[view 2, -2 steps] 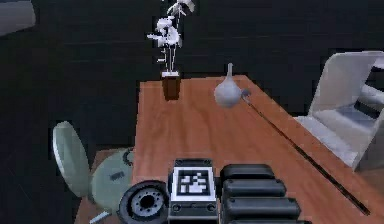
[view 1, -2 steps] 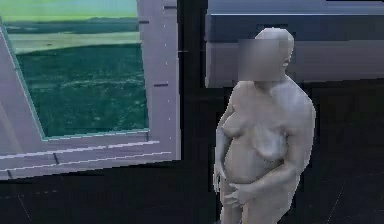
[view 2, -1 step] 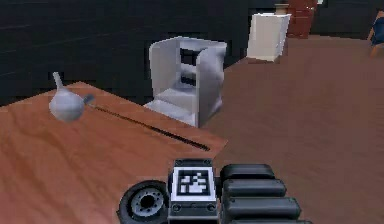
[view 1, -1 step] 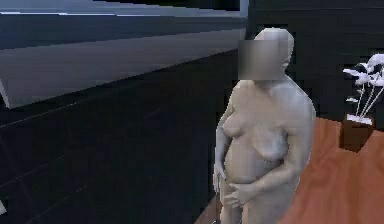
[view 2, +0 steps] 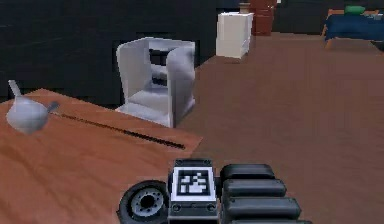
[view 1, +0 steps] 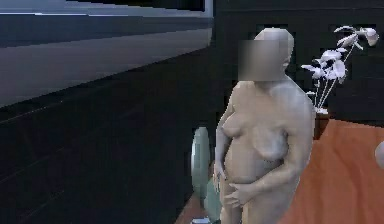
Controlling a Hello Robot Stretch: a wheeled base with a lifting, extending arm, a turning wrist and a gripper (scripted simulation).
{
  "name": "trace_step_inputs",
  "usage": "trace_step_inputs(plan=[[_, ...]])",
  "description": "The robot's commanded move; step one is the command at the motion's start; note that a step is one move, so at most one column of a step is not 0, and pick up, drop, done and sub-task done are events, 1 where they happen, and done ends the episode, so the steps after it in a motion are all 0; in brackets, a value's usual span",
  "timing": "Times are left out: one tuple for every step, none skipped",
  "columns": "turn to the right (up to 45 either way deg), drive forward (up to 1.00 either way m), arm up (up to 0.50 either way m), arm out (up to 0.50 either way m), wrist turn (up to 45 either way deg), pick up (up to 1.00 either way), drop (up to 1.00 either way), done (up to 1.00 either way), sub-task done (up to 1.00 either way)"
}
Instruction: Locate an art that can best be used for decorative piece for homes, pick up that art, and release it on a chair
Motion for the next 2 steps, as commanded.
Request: trace_step_inputs(plan=[[-45.0,0.0,0.0,0.0,0.0,0.0,0.0,0.0,0.0],[-45.0,0.0,0.0,0.0,0.0,0.0,0.0,0.0,0.0]])
